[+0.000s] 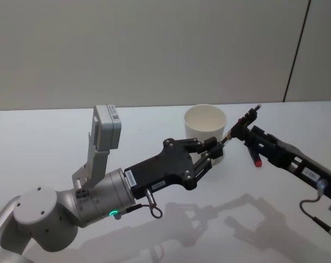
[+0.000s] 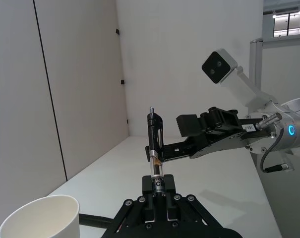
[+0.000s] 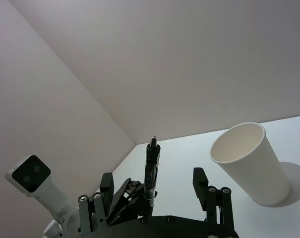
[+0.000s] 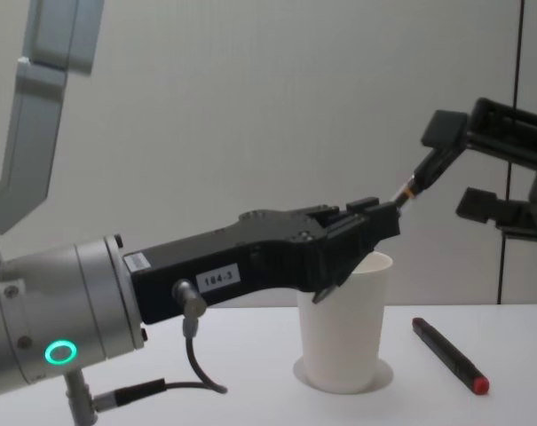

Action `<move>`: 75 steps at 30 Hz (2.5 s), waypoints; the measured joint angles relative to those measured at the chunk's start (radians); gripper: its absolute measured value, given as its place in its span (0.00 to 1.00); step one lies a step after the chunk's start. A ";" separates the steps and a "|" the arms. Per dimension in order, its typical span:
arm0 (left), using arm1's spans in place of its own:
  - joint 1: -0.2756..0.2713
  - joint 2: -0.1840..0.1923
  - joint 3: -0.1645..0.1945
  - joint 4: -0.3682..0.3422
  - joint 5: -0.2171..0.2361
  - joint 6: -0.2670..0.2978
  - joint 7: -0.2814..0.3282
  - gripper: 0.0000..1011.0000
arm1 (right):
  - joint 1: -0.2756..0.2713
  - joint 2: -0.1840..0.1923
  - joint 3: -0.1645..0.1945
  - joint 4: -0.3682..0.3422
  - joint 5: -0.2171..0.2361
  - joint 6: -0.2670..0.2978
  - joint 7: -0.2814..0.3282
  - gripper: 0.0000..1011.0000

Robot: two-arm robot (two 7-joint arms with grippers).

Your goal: Place the pen into the pen holder.

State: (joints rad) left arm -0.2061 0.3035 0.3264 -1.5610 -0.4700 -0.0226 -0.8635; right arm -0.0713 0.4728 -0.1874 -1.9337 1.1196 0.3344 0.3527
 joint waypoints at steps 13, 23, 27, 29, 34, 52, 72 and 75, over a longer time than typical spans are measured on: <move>0.000 0.000 0.000 0.000 0.000 0.000 0.000 0.14 | 0.032 -0.042 -0.038 0.008 -0.034 -0.003 -0.049 0.99; 0.000 0.000 0.000 0.000 0.000 0.000 0.000 0.14 | 0.047 -0.063 -0.056 0.010 -0.049 -0.026 -0.090 0.99; 0.000 0.000 0.000 0.000 0.000 0.000 0.000 0.14 | 0.051 -0.067 -0.060 0.010 -0.051 -0.032 -0.101 0.99; 0.000 0.000 0.000 0.000 0.000 0.000 0.000 0.14 | 0.053 -0.068 -0.062 0.010 -0.051 -0.034 -0.106 0.99; 0.000 0.000 0.000 0.000 0.000 0.000 0.000 0.14 | 0.056 -0.068 -0.065 0.010 -0.051 -0.037 -0.111 0.99; 0.000 0.000 0.000 0.000 0.000 0.000 0.000 0.14 | 0.047 -0.033 -0.060 -0.015 -0.006 -0.035 -0.129 0.99; 0.000 0.000 0.000 0.000 0.000 0.000 0.000 0.14 | 0.029 0.012 -0.054 -0.038 0.035 -0.045 -0.139 0.99; 0.000 0.000 0.000 0.000 0.000 0.000 0.000 0.14 | 0.028 0.016 -0.055 -0.040 0.038 -0.046 -0.135 0.99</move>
State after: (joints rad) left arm -0.2061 0.3035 0.3264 -1.5611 -0.4700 -0.0226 -0.8635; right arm -0.0432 0.4890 -0.2425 -1.9734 1.1576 0.2885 0.2176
